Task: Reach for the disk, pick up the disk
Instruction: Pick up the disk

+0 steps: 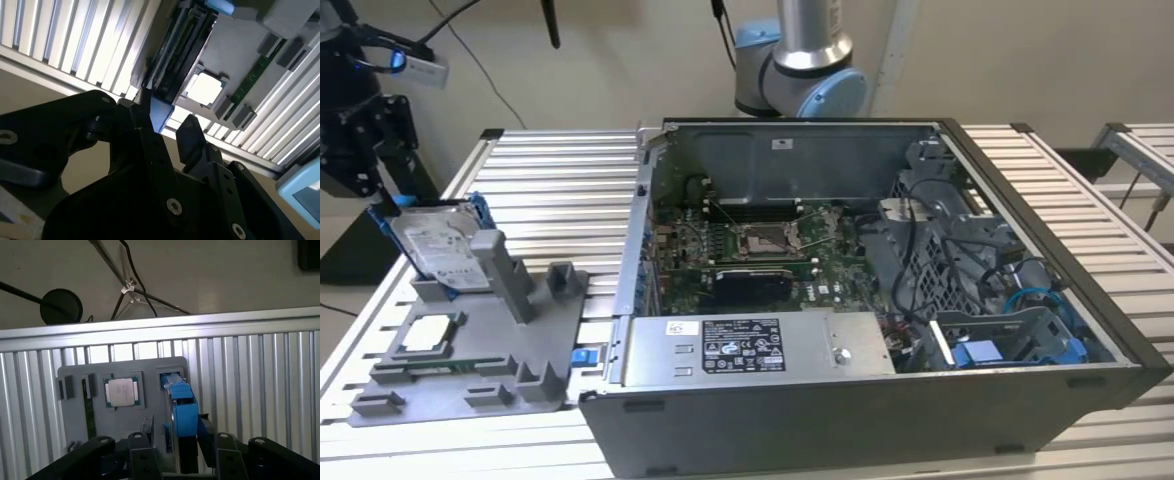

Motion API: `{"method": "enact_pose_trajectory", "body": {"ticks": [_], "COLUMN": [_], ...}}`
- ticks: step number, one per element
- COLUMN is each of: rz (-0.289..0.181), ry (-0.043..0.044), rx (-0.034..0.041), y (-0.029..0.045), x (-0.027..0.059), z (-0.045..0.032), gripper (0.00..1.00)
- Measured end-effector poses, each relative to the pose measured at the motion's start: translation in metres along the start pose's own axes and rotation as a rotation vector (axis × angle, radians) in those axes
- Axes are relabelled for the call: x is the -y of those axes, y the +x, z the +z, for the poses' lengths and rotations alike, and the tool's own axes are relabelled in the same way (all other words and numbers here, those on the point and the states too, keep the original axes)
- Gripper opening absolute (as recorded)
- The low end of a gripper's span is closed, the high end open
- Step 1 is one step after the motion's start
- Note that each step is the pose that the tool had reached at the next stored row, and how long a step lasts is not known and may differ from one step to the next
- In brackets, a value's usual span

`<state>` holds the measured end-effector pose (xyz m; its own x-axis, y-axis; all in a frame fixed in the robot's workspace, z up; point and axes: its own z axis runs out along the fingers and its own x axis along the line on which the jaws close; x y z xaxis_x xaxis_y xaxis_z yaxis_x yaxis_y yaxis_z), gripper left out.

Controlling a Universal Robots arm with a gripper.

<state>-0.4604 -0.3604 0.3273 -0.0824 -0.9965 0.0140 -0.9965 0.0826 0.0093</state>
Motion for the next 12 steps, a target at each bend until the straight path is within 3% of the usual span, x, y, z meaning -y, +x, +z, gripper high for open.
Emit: {"method": "enact_pose_trajectory", "body": {"ticks": [2,4,9,10,12], "rz": [-0.004,-0.007,-0.013,-0.016,-0.021], "ry": [-0.0017,-0.0015,0.0025,0.0031,0.0039], "rx": [0.0155,0.0257,0.0274,0.0274,0.0275], "y": [-0.0010,-0.0025,-0.0054,-0.0055,-0.0056], "x": [-0.0001,-0.0002,-0.0008,-0.0009,-0.0009], "z": [-0.0001,0.0006,0.0083,0.0101,0.0130], "gripper": [0.00,0.00,0.00,1.00,1.00]}}
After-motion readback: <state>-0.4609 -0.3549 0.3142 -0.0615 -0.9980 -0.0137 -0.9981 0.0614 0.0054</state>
